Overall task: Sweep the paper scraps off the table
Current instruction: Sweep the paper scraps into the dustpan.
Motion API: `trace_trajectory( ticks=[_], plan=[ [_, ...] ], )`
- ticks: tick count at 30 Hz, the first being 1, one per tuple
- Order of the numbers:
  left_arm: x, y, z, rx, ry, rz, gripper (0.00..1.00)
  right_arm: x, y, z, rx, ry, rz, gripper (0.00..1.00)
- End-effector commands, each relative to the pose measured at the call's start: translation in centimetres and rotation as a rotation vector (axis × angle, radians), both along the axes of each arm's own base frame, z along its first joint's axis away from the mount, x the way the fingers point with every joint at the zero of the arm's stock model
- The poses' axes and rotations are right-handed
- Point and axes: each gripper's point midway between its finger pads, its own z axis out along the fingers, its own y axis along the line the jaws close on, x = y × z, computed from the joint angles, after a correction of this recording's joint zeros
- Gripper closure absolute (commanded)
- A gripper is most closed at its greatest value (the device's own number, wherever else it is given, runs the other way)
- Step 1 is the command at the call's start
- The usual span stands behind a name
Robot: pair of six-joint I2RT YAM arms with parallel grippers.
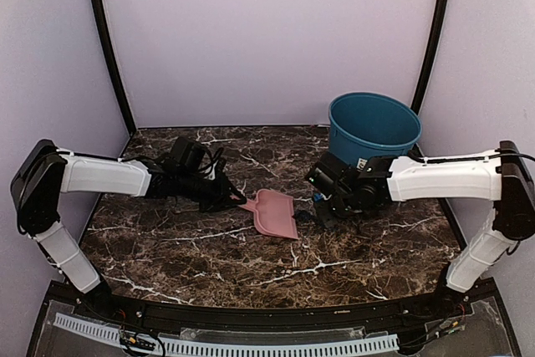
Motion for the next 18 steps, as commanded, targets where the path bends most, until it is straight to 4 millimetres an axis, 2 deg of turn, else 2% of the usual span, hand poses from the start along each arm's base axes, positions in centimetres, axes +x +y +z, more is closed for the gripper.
trace_trajectory(
  ticks=[1,5,11,18],
  plan=[
    [0.5,-0.3,-0.6,0.014,-0.002,-0.02,1.0,0.9,3.6,0.4,0.059,-0.002,0.093,1.0],
    [0.3,-0.3,-1.3,0.015,0.015,-0.028,1.0,0.7,5.6,0.4,0.108,0.03,0.142,1.0],
    [0.1,-0.5,-1.7,-0.015,0.019,-0.038,1.0,0.1,7.8,1.8,0.226,0.054,0.205,1.0],
    [-0.2,-0.9,-1.9,-0.07,0.023,-0.053,1.0,-1.0,9.2,2.8,0.311,0.082,0.273,1.0]
  ],
)
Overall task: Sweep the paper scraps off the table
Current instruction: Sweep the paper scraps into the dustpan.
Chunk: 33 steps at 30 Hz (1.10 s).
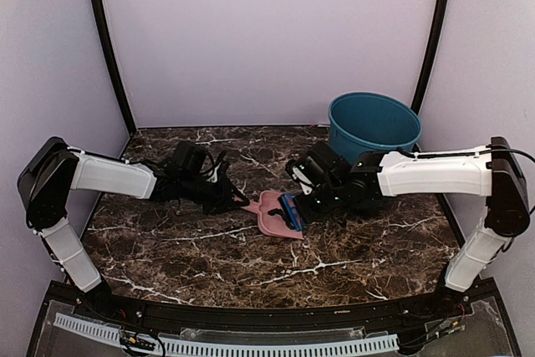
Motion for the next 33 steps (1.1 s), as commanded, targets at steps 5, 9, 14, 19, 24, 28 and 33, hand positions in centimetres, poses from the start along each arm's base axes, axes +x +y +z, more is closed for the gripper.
trace_trajectory(
  ticks=[5,9,14,19,24,28,33],
  plan=[
    [-1.3,-0.9,1.3,-0.172,0.006,-0.036,1.0,-0.9,1.8,3.0,0.133,-0.007,0.068,1.0],
    [-1.6,-1.4,4.1,-0.285,-0.02,-0.043,1.0,-0.7,1.5,4.5,0.142,-0.029,0.048,1.0],
    [-1.8,-1.1,6.9,-0.338,-0.06,-0.037,1.0,-0.6,0.3,7.8,0.178,-0.086,0.009,1.0],
    [-2.2,-0.9,11.0,-0.435,-0.117,-0.042,1.0,-1.5,0.5,11.5,0.279,-0.102,0.042,1.0],
    [-2.5,-0.3,14.5,-0.493,-0.176,-0.036,1.0,-2.0,0.0,15.0,0.331,-0.131,0.048,1.0],
    [-2.4,0.3,16.4,-0.507,-0.217,-0.016,1.0,-2.4,-0.9,17.9,0.371,-0.168,0.045,1.0],
    [-2.0,0.6,17.8,-0.521,-0.229,0.004,1.0,-2.6,-2.4,20.4,0.391,-0.209,0.02,1.0]
  ],
)
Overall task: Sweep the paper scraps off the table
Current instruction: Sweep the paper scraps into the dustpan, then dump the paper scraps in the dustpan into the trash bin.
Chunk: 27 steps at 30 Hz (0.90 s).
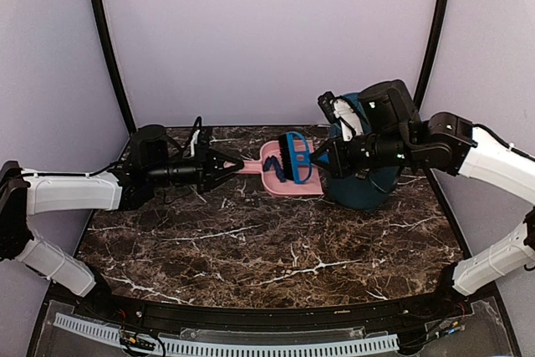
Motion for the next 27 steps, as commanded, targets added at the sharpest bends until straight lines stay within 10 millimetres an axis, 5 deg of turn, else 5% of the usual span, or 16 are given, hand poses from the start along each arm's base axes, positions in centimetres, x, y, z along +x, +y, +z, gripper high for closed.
trace_trajectory(
  ticks=[1,17,27],
  plan=[
    [0.5,0.5,3.5,-0.064,-0.062,0.022,1.0,-0.4,-1.4,2.7,0.021,-0.035,-0.03,1.0],
    [1.3,1.9,5.9,-0.096,-0.076,0.105,1.0,-2.0,-3.7,5.5,0.09,-0.071,-0.03,1.0],
    [2.3,2.9,8.2,-0.066,-0.122,0.156,1.0,-4.9,-4.3,6.9,0.182,-0.068,0.083,1.0]
  ],
)
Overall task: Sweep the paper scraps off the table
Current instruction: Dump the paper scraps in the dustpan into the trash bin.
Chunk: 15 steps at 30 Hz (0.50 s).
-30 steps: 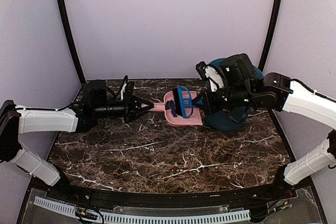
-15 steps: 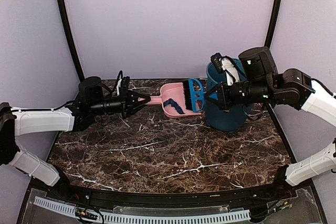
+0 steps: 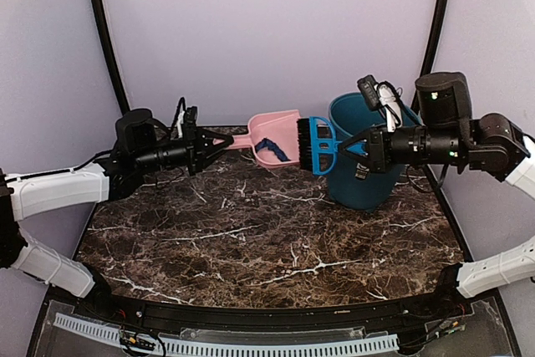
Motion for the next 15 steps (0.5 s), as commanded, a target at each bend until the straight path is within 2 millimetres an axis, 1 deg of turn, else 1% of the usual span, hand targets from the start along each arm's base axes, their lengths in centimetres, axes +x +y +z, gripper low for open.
trace_trajectory(
  ticks=[1,2,3,4,5,6,7,11,15],
  plan=[
    [0.6,1.0,3.9,-0.008,-0.096,0.039,1.0,-1.4,-0.4,0.9,0.059,-0.016,0.043,1.0],
    [0.7,1.1,4.0,-0.003,-0.093,0.041,1.0,-1.6,-0.7,0.7,0.059,-0.014,0.043,1.0],
    [0.9,1.2,4.5,-0.007,-0.102,0.045,1.0,-1.7,-1.0,0.6,0.058,-0.011,0.041,1.0],
    [1.1,1.4,4.5,0.0,-0.1,0.052,1.0,-1.9,-1.3,0.5,0.06,-0.008,0.039,1.0],
    [1.3,1.5,5.1,-0.002,-0.109,0.056,1.0,-2.1,-1.5,0.4,0.061,-0.005,0.038,1.0],
    [1.5,1.7,5.1,0.005,-0.109,0.061,1.0,-2.3,-1.7,0.1,0.058,0.003,0.038,1.0],
    [1.6,1.7,5.5,0.004,-0.115,0.065,1.0,-2.4,-2.0,-0.1,0.057,0.006,0.036,1.0],
    [2.6,2.3,6.0,0.003,-0.113,0.078,1.0,-2.9,-2.7,-0.9,0.052,0.022,0.029,1.0],
    [3.6,3.3,6.6,-0.003,-0.114,0.105,1.0,-3.1,-3.2,-1.8,0.045,0.035,0.022,1.0]
  ],
)
